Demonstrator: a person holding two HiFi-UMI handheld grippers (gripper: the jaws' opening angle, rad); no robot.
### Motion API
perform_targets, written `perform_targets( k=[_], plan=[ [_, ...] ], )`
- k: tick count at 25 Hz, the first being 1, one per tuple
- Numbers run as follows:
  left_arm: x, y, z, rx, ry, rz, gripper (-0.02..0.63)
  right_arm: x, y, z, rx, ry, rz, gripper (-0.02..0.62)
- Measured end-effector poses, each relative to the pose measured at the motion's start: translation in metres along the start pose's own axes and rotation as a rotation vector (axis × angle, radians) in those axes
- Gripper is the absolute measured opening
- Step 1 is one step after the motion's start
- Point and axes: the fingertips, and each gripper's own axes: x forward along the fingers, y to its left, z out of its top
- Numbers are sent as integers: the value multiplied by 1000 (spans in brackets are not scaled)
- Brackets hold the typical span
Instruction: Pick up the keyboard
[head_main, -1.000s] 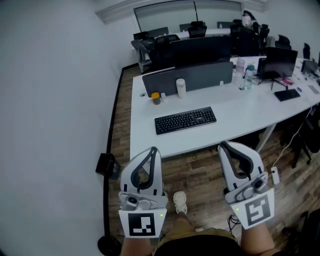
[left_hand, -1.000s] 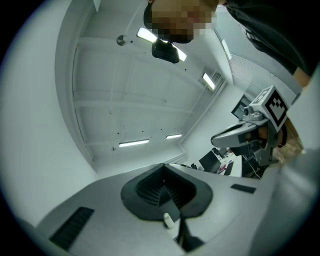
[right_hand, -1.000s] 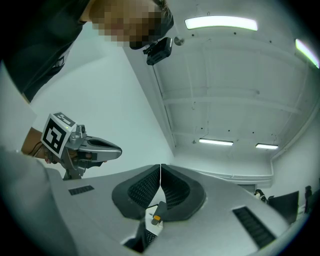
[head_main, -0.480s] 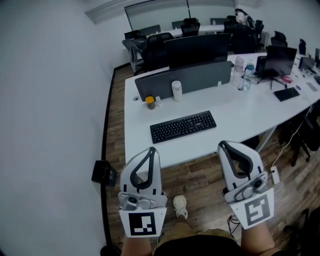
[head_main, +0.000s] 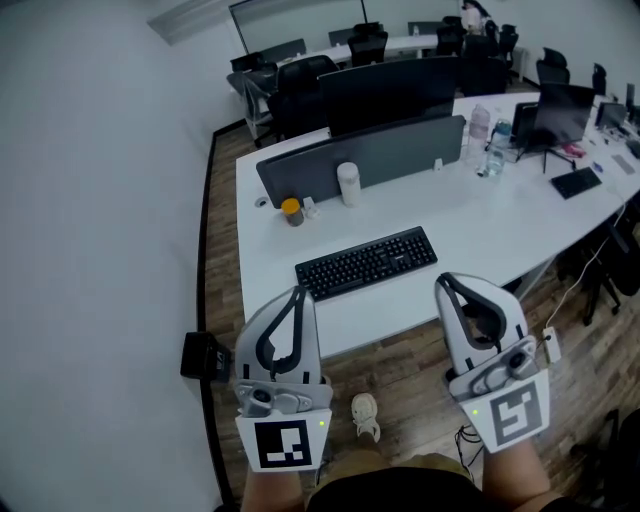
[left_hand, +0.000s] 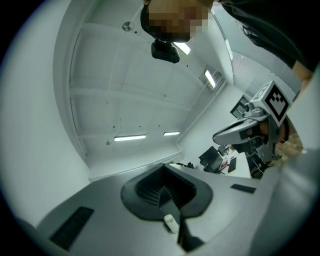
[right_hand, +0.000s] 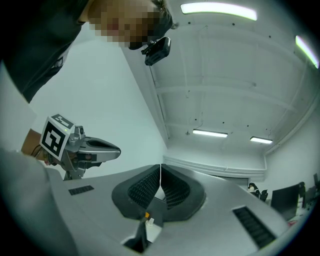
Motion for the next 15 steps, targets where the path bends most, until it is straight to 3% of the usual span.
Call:
perform_targets(
  k=[15],
  plan=[
    [77,68,-59,5,-15,-48,9,113,-6,-31,10,10,-15,32]
  ],
)
